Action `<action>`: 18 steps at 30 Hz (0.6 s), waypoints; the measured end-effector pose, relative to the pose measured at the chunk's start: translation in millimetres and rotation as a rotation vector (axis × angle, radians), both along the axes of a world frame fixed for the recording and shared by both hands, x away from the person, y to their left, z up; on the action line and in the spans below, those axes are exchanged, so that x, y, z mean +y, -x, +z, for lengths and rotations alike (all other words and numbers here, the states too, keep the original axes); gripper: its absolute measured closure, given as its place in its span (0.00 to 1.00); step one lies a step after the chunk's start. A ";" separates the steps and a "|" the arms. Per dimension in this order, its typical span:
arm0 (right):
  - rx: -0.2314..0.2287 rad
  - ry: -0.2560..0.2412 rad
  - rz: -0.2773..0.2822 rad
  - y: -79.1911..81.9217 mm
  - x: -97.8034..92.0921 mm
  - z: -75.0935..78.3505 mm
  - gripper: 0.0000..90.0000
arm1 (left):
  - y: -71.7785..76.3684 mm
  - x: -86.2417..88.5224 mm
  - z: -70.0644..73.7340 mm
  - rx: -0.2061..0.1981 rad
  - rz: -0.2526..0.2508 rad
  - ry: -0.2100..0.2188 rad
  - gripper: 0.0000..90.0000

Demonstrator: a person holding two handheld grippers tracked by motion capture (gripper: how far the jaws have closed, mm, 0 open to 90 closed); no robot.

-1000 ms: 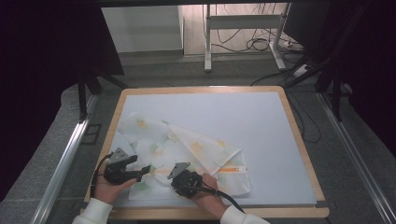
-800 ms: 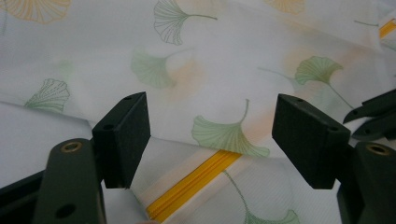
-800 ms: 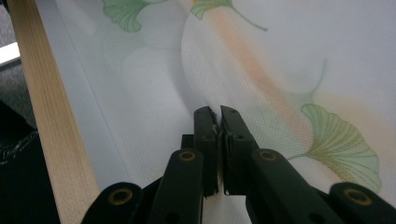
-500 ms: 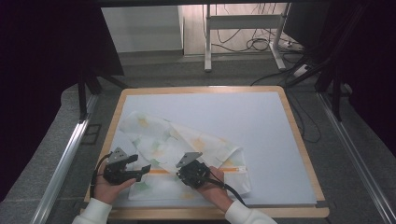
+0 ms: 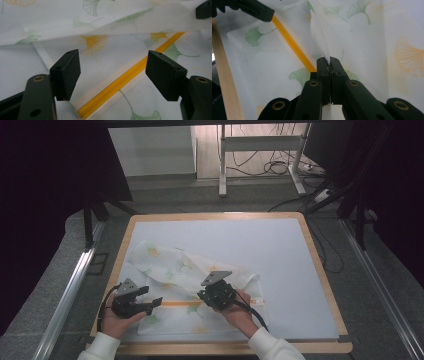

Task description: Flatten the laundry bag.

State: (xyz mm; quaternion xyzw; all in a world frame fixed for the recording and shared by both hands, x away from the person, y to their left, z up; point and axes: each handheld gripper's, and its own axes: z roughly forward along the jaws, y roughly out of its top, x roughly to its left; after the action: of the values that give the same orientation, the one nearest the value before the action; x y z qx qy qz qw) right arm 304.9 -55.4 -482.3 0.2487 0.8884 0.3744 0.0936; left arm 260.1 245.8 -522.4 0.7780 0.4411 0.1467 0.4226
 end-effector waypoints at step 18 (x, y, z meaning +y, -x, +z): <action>-0.022 -0.053 -0.061 -15.8 -25.2 15.8 0.97 | -1.0 -2.2 -2.5 0.010 -0.009 -0.028 0.31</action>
State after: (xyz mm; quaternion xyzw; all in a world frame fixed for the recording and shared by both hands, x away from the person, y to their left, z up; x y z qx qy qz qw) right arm 320.7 -80.5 -466.4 0.2739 0.8691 0.3973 0.1081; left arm 261.1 243.5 -524.9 0.7865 0.4379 0.1471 0.4100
